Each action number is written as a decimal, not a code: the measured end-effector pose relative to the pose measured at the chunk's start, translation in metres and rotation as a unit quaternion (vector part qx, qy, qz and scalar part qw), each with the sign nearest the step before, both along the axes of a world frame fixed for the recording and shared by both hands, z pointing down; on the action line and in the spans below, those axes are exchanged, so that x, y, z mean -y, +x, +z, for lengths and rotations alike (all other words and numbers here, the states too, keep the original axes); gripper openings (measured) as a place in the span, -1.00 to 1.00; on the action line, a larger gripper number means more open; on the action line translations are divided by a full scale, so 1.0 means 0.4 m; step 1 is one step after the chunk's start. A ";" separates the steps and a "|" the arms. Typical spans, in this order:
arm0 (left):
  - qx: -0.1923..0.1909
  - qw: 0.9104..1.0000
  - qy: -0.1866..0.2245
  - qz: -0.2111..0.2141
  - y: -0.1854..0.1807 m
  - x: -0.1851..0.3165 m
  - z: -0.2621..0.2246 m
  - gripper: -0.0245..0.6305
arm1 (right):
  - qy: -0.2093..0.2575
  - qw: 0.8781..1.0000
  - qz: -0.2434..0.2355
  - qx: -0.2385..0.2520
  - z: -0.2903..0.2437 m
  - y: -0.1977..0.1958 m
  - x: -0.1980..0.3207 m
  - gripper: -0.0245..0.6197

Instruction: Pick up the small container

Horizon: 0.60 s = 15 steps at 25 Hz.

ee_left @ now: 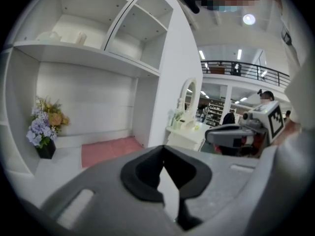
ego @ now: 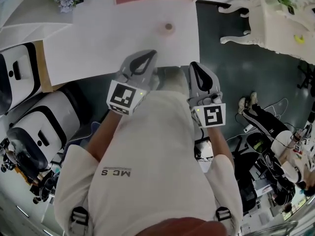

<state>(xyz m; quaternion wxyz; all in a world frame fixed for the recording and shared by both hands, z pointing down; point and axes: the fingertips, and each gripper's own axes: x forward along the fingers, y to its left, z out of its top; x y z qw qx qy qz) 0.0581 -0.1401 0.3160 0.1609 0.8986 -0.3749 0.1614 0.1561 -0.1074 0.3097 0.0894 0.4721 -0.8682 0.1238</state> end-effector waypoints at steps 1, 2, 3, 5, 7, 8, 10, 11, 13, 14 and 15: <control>0.003 1.000 0.003 0.001 0.006 0.010 0.003 -0.92 | -0.004 1.000 -0.004 0.000 0.009 0.003 0.005 -0.92; 0.005 1.000 0.004 0.002 0.012 0.018 0.009 -0.92 | -0.008 1.000 -0.007 -0.003 0.019 0.006 0.010 -0.92; 0.005 1.000 0.004 0.003 0.014 0.025 0.017 -0.92 | -0.010 1.000 -0.009 -0.005 0.029 0.007 0.015 -0.92; -0.001 1.000 0.000 0.000 -0.010 0.033 0.044 -0.88 | -0.011 1.000 -0.004 -0.001 0.039 -0.022 0.030 -0.92; -0.007 1.000 -0.002 -0.009 -0.095 0.034 0.079 -0.86 | -0.001 1.000 -0.003 0.004 0.033 -0.114 0.046 -0.92; -0.008 1.000 -0.003 -0.013 -0.152 0.029 0.097 -0.85 | 0.006 1.000 0.001 0.009 0.024 -0.174 0.049 -0.92; -0.009 1.000 -0.001 -0.019 -0.236 0.014 0.123 -0.82 | 0.014 1.000 0.008 0.013 0.020 -0.267 0.042 -0.92; -0.008 1.000 0.000 -0.021 -0.249 0.012 0.134 -0.81 | 0.015 1.000 0.009 0.012 0.027 -0.283 0.040 -0.92; -0.010 1.000 0.001 -0.028 -0.238 0.028 0.155 -0.79 | 0.017 1.000 0.012 0.011 0.041 -0.279 0.055 -0.92; -0.011 0.999 0.004 -0.030 -0.241 0.042 0.165 -0.78 | 0.021 1.000 0.013 0.010 0.047 -0.287 0.066 -0.92; -0.010 0.999 0.010 -0.030 -0.259 0.051 0.175 -0.76 | 0.024 1.000 0.013 0.009 0.054 -0.311 0.073 -0.92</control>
